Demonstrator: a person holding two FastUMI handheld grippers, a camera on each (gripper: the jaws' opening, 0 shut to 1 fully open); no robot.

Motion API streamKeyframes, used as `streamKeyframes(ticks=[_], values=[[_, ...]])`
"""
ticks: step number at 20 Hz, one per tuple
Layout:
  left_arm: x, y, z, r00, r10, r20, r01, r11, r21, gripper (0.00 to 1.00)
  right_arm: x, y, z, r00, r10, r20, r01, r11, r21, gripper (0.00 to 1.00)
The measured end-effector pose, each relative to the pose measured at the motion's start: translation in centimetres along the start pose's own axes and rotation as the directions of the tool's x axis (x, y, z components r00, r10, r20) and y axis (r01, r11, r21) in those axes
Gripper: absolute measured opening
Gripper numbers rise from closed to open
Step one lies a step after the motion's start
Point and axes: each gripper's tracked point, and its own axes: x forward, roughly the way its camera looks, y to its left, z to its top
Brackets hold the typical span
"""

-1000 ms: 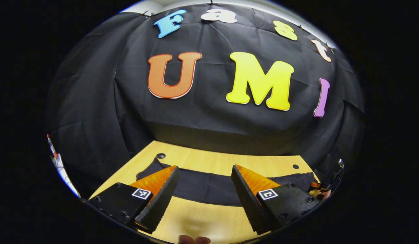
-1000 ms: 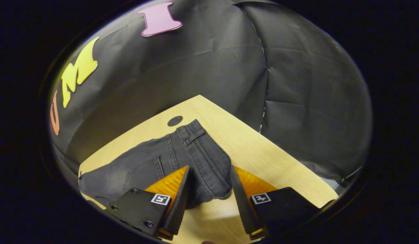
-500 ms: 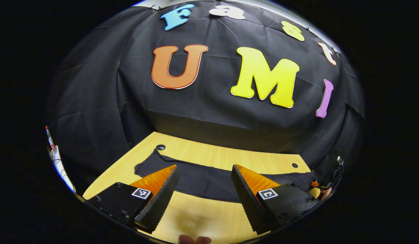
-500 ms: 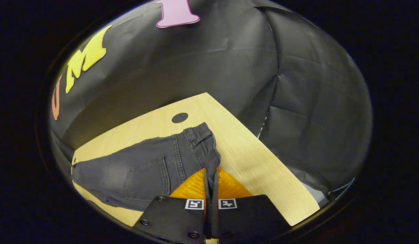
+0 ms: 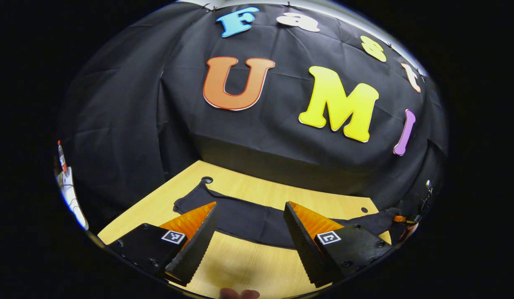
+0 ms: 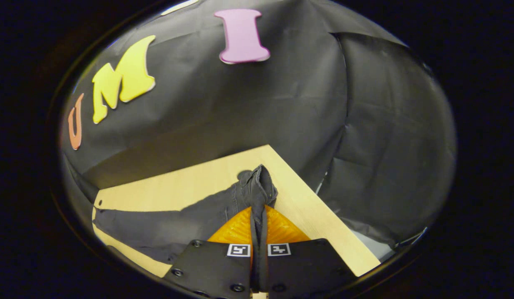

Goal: Grasp the waist and the cuffs of the jeans and fold them to make the two legs overlap; first hold the waist and fold one-third of the jeans toward the cuffs, then hold the cuffs and fold the remaining one-third in the same direction to finish folding.

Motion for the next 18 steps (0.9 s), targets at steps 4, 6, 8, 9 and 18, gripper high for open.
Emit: streamKeyframes(ticks=[4, 6, 8, 9, 18], values=[[-1.0, 1.9, -0.7, 1.0, 0.001, 0.009, -0.001, 0.998, -0.062, 0.99, -4.5, 8.1, 4.5, 0.994, 0.065, 0.088, -0.062, 0.997, -0.04, 0.0], [-1.7, 2.8, -0.9, 1.0, -0.005, 0.015, 0.006, 0.998, -0.07, 0.99, -6.4, 13.0, 5.6, 0.986, 0.119, 0.119, -0.111, 0.991, -0.068, 0.0], [-2.6, 4.2, -0.9, 1.0, 0.0, 0.023, 0.002, 0.998, -0.069, 0.99, -7.8, 18.7, 5.7, 0.974, 0.183, 0.131, -0.172, 0.981, -0.09, 0.01], [-3.1, 5.1, -0.8, 1.0, 0.005, 0.029, -0.003, 0.998, -0.069, 0.99, -8.3, 21.4, 5.4, 0.968, 0.213, 0.13, -0.202, 0.975, -0.095, 0.0], [-7.3, 14.6, -1.4, 0.991, 0.133, 0.025, -0.133, 0.991, 0.009, 0.99, -5.7, 42.7, -10.3, 0.909, 0.406, -0.092, -0.415, 0.869, -0.269, 0.0]])
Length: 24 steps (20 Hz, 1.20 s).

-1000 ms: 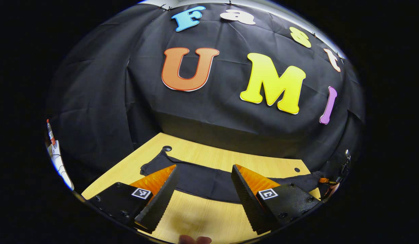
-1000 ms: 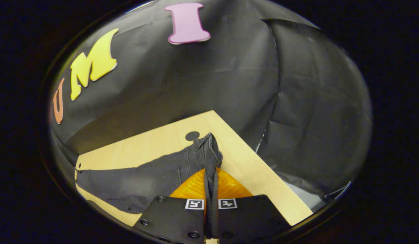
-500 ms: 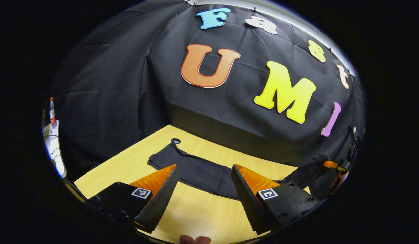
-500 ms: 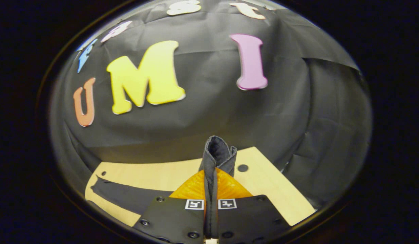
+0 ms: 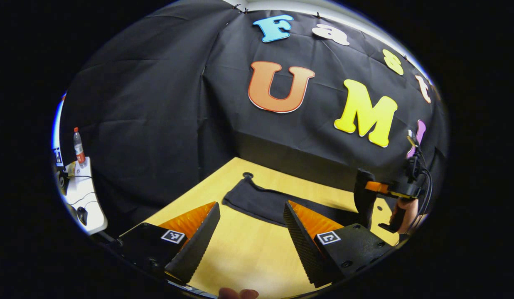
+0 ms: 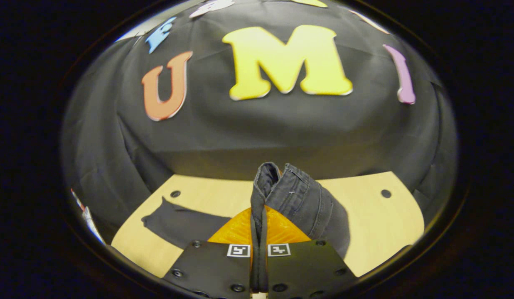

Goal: Grasp the waist and the cuffs of the jeans and fold them to make the two legs overlap; first hold the waist and fold one-third of the jeans toward the cuffs, then hold the cuffs and fold the remaining one-third in the same direction to finish folding.

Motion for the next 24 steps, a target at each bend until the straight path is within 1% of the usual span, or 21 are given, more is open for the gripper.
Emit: streamKeyframes(ticks=[1, 2, 4, 6, 9, 10, 12, 14, 15, 17, 20, 21, 22, 23, 24], values=[[-0.2, 0.9, 0.0, 1.0, 0.014, -0.001, -0.014, 1.0, 0.016, 0.99, 1.3, 1.2, -1.9, 0.999, 0.009, -0.041, -0.01, 1.0, -0.023, 0.04], [-0.5, 1.6, 0.1, 1.0, 0.025, 0.0, -0.025, 0.999, 0.032, 0.99, 2.6, 1.9, -3.9, 0.997, 0.011, -0.081, -0.015, 0.999, -0.052, 0.0], [-0.9, 2.8, 0.2, 0.999, 0.043, 0.005, -0.044, 0.997, 0.067, 0.99, 5.0, 2.9, -7.4, 0.989, 0.004, -0.145, -0.021, 0.994, -0.11, 0.0], [-1.0, 3.7, -0.1, 0.999, 0.053, 0.001, -0.053, 0.996, 0.071, 0.99, 7.5, 3.2, -10.4, 0.98, -0.005, -0.2, -0.026, 0.988, -0.153, 0.01], [-1.1, 4.3, -0.8, 0.998, 0.06, -0.019, -0.059, 0.998, 0.035, 0.99, 8.5, 3.2, -12.4, 0.968, -0.029, -0.25, -0.024, 0.978, -0.207, 0.0], [-1.0, 4.4, -1.1, 0.998, 0.059, -0.027, -0.058, 0.998, 0.024, 0.99, 8.4, 3.6, -12.7, 0.965, -0.025, -0.261, -0.032, 0.976, -0.213, 0.0], [-0.8, 4.5, -1.3, 0.998, 0.056, -0.032, -0.056, 0.998, 0.01, 0.99, 8.2, 4.6, -12.7, 0.961, 0.031, -0.276, -0.087, 0.977, -0.195, 0.07], [-0.3, 4.5, -1.5, 0.998, 0.051, -0.037, -0.051, 0.999, 0.004, 0.99, 7.3, 5.0, -11.4, 0.965, 0.062, -0.254, -0.117, 0.971, -0.207, 0.41], [-0.1, 4.5, -1.5, 0.998, 0.044, -0.043, -0.044, 0.999, 0.002, 0.99, 6.6, 5.5, -10.9, 0.966, 0.091, -0.241, -0.138, 0.973, -0.186, 0.49], [0.5, 4.7, -1.5, 0.998, 0.042, -0.049, -0.042, 0.999, -0.002, 0.99, 5.1, 6.5, -10.4, 0.96, 0.152, -0.234, -0.185, 0.975, -0.126, 0.74], [1.8, 5.0, -1.3, 0.999, 0.022, -0.047, -0.024, 0.999, -0.031, 0.99, 1.5, 5.4, -7.8, 0.964, 0.184, -0.192, -0.204, 0.975, -0.087, 0.99], [2.5, 5.1, -1.4, 0.999, 0.008, -0.047, -0.011, 0.998, -0.056, 0.99, -0.3, 5.0, -6.3, 0.967, 0.194, -0.166, -0.208, 0.976, -0.072, 0.95], [3.6, 5.1, -1.5, 0.999, -0.009, -0.049, 0.005, 0.995, -0.097, 0.99, -2.0, 4.6, -5.0, 0.968, 0.204, -0.149, -0.215, 0.974, -0.064, 0.95], [4.8, 4.8, -2.0, 0.997, -0.04, -0.068, 0.029, 0.988, -0.153, 0.99, -3.7, 4.0, -3.8, 0.968, 0.213, -0.131, -0.223, 0.973, -0.064, 0.99], [6.2, 4.5, -2.8, 0.993, -0.076, -0.09, 0.054, 0.974, -0.222, 0.99, -5.4, 3.3, -2.4, 0.97, 0.218, -0.108, -0.227, 0.971, -0.072, 0.99]])
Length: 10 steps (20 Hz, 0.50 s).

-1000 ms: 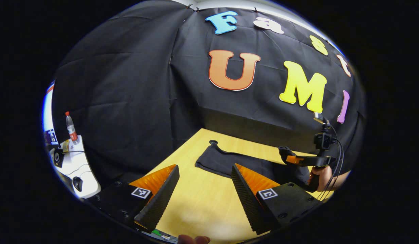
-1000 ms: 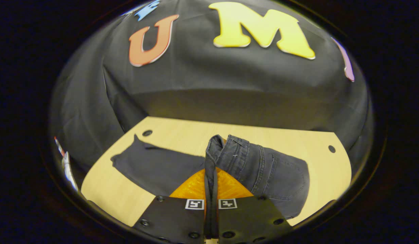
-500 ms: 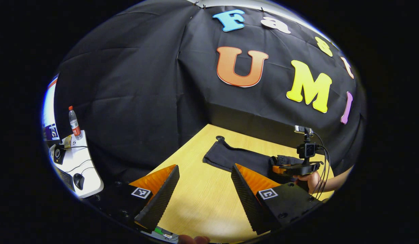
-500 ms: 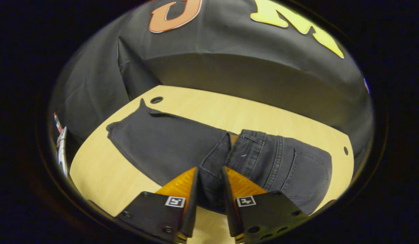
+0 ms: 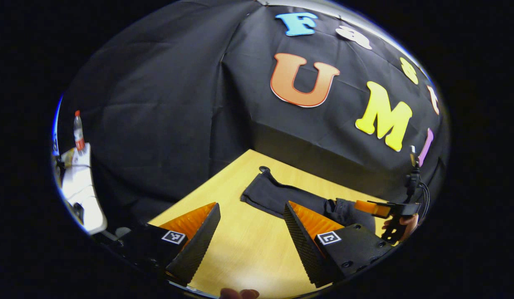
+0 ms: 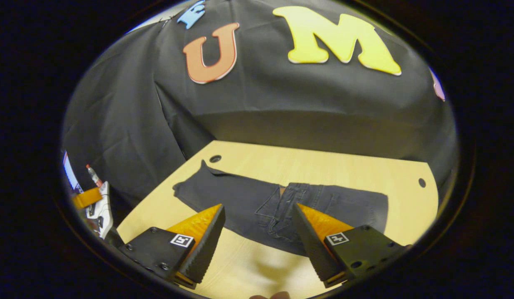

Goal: Grasp the waist and the cuffs of the jeans and fold them to make the two legs overlap; first hold the waist and fold one-third of the jeans toward the cuffs, then hold the cuffs and fold the remaining one-third in the same direction to finish folding.

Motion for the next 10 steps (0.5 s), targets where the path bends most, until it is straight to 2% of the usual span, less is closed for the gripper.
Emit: streamKeyframes(ticks=[2, 3, 4, 5, 6, 7, 8, 9, 10], values=[[3.2, -0.1, -1.4, 0.996, -0.061, -0.061, 0.051, 0.987, -0.154, 0.99, -3.9, -1.4, 1.8, 0.999, -0.009, 0.041, 0.009, 1.0, -0.019, 0.99], [4.8, 0.0, -2.3, 0.992, -0.095, -0.087, 0.072, 0.97, -0.233, 0.99, -5.5, -2.3, 2.3, 0.998, -0.023, 0.054, 0.025, 0.999, -0.026, 0.94], [6.4, -0.3, -2.9, 0.986, -0.127, -0.108, 0.087, 0.945, -0.316, 0.99, -7.1, -3.2, 2.5, 0.998, -0.039, 0.059, 0.04, 0.999, -0.03, 0.94], [7.9, -0.6, -3.6, 0.979, -0.16, -0.123, 0.099, 0.911, -0.399, 0.99, -8.8, -4.2, 2.7, 0.996, -0.057, 0.062, 0.058, 0.998, -0.024, 0.99], [9.5, -0.9, -4.3, 0.974, -0.185, -0.131, 0.102, 0.875, -0.473, 0.99, -10.2, -5.4, 2.6, 0.995, -0.081, 0.062, 0.082, 0.996, -0.017, 0.99], [11.2, -1.1, -4.8, 0.97, -0.202, -0.136, 0.098, 0.835, -0.542, 0.99, -11.3, -6.5, 2.4, 0.992, -0.11, 0.058, 0.11, 0.994, -0.007, 0.94], [12.6, -0.8, -5.1, 0.967, -0.206, -0.147, 0.081, 0.803, -0.59, 0.99, -12.3, -7.9, 2.0, 0.988, -0.144, 0.052, 0.144, 0.99, 0.004, 0.99], [14.0, -0.7, -5.6, 0.964, -0.212, -0.157, 0.07, 0.778, -0.624, 1.0, -13.2, -9.3, 1.7, 0.982, -0.183, 0.052, 0.182, 0.983, 0.025, 0.94], [15.0, -0.7, -6.2, 0.961, -0.224, -0.161, 0.065, 0.749, -0.659, 0.99, -13.9, -10.5, 1.3, 0.975, -0.217, 0.045, 0.215, 0.975, 0.048, 0.94]])
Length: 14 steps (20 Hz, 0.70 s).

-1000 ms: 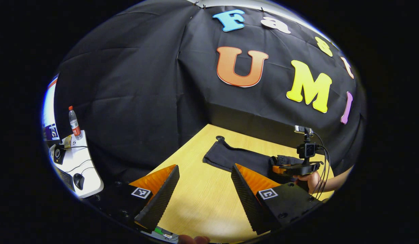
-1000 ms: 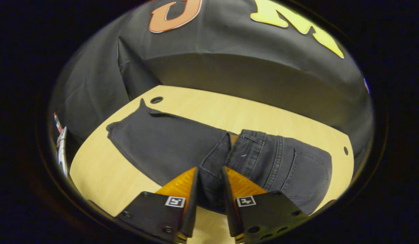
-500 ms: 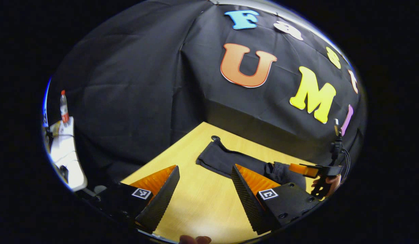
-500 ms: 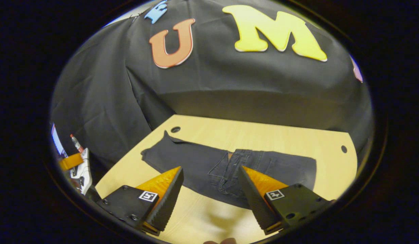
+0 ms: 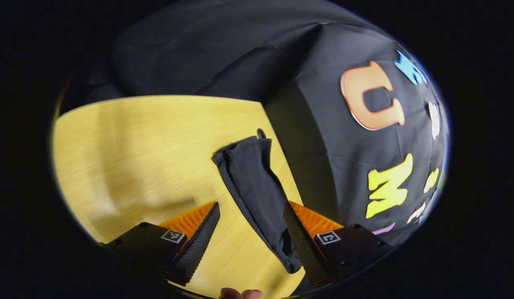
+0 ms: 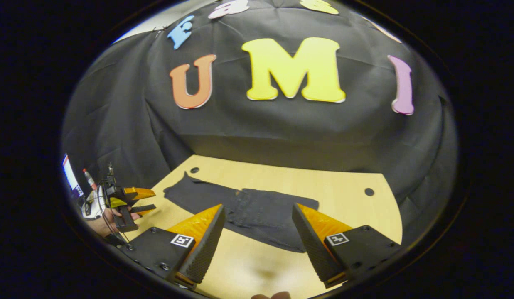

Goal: Grasp the waist and the cuffs of the jeans and fold them to make the two legs overlap; first hold the waist and fold one-third of the jeans toward the cuffs, then hold the cuffs and fold the remaining one-third in the same direction to finish folding.

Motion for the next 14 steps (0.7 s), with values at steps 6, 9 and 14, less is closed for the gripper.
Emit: streamKeyframes(ticks=[6, 9, 14], values=[[4.6, 1.4, 2.7, 0.999, -0.013, 0.031, 0.019, 0.98, -0.199, 0.99, -2.2, -5.2, -1.7, 0.992, -0.122, -0.039, 0.124, 0.99, 0.073, 0.99], [6.0, 0.7, 4.6, 0.998, -0.027, 0.062, 0.042, 0.969, -0.243, 0.98, -3.1, -6.8, -1.2, 0.985, -0.174, -0.018, 0.175, 0.981, 0.089, 0.99], [9.3, 0.6, 4.9, 0.996, -0.032, 0.082, 0.049, 0.974, -0.221, 0.86, -3.7, -8.0, -1.1, 0.978, -0.208, -0.022, 0.21, 0.973, 0.098, 0.94]])
